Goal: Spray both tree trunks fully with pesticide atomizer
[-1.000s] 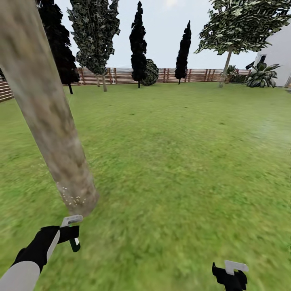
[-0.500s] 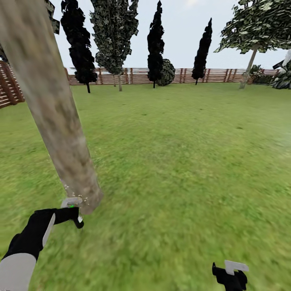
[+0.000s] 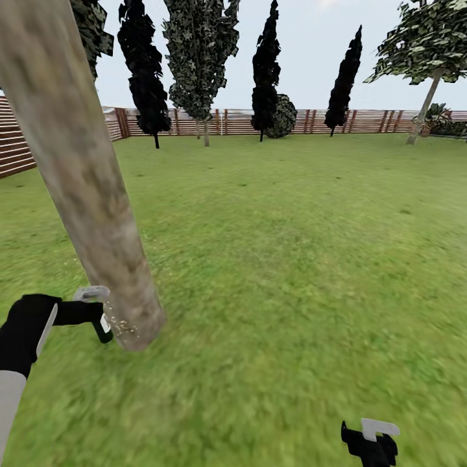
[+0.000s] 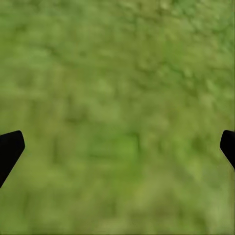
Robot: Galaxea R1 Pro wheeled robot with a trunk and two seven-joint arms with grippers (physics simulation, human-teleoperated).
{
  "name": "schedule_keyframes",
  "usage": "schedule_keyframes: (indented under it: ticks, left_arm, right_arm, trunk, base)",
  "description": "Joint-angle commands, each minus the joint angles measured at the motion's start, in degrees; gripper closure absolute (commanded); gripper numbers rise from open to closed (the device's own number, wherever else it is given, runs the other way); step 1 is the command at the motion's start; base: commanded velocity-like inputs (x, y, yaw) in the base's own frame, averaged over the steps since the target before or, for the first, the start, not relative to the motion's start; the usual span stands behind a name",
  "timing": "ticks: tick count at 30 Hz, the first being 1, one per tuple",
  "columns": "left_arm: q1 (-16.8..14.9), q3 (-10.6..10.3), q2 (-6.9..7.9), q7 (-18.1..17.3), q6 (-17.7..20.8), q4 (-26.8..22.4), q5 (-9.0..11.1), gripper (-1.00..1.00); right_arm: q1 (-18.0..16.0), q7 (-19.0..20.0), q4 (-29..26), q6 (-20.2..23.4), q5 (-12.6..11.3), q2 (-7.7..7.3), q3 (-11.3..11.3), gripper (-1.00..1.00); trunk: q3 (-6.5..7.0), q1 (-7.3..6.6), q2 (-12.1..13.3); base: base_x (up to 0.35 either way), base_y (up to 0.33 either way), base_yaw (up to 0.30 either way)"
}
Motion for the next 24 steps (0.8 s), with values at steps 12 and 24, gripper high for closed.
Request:
schedule_keyframes:
  ticks: [12,24]
  left_arm:
    - [0.1,-0.7,3.24,0.0,0.3,-0.3,0.1,1.00]
    - [0.5,-0.8,2.98,0.0,0.3,-0.3,0.1,1.00]
  right_arm:
    - [0.0,0.0,-0.1,0.0,-0.1,0.09,0.0,-1.00]
    - [0.0,0.0,0.0,0.0,-0.1,0.15,0.0,-1.00]
  trunk:
    - [0.00,0.00,0.0]
    - [0.00,0.00,0.0]
  base:
    - [0.001,-0.001,0.099]
    - [0.030,-0.241,0.031]
